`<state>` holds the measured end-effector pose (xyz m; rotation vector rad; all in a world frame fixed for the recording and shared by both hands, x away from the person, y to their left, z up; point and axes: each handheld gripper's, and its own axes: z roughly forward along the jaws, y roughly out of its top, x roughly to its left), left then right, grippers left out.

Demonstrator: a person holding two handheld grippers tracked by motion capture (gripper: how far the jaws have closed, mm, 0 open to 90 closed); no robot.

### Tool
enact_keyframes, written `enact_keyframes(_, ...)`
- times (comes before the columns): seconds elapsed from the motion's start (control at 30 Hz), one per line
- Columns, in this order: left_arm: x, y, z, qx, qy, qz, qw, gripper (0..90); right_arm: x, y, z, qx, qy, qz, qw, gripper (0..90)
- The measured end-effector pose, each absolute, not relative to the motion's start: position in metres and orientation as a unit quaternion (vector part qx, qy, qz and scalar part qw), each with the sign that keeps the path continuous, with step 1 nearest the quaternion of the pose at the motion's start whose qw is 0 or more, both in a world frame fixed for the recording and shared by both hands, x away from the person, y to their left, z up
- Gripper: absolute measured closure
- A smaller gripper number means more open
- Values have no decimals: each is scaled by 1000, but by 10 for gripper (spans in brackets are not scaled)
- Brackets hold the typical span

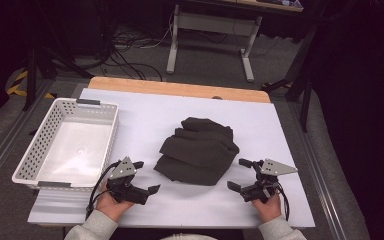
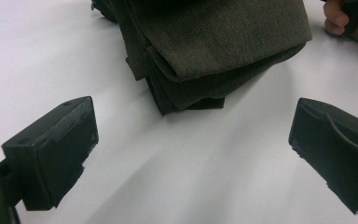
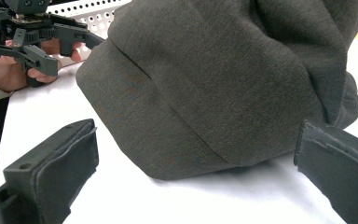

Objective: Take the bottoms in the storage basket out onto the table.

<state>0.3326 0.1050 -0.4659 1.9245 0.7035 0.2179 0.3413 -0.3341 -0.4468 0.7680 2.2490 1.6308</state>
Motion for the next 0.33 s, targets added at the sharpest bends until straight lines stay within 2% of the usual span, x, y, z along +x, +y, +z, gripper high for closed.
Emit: enact_keyframes(0.33, 333, 105, -466, 800, 296, 95, 513, 19, 341, -334, -447, 264, 774, 560, 131, 4)
